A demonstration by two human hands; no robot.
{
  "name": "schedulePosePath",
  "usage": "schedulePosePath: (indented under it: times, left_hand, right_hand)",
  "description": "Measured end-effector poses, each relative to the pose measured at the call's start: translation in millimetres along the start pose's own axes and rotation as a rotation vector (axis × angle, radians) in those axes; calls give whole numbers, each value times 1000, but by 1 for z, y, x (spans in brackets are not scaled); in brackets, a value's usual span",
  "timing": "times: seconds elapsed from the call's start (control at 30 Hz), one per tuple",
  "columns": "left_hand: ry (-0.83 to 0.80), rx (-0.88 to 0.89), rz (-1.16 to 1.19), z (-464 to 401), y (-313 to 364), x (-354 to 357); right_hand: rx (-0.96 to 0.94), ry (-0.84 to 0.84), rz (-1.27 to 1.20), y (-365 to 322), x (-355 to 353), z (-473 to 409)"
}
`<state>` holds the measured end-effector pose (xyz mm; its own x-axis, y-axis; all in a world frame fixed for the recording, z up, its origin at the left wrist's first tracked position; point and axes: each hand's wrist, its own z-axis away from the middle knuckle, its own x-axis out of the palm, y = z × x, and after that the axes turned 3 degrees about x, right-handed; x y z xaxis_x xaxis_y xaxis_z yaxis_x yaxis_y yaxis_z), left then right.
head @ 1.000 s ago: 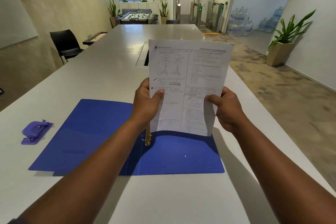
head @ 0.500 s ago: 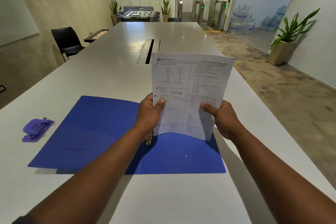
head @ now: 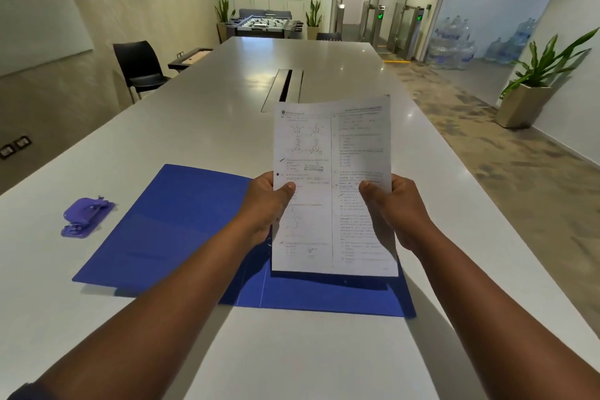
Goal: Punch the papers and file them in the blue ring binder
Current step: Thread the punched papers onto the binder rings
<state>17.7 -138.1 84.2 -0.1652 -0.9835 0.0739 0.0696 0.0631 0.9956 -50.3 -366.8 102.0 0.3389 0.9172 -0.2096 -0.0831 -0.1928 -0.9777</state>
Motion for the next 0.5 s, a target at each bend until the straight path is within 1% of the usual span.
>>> schedulePosePath:
  times: [0.17, 0.33, 0.5]
  left_hand:
    - [-23, -55, -131, -4, -10, -22]
    - [-159, -172, -383, -6, -20, -47]
    - [-225, -180, -439, -8, -28, -55]
  right_hand:
    - [64, -33, 68, 2, 7, -4]
    - [106, -30, 157, 4, 11, -5]
    - [134, -27, 216, 3, 16, -6]
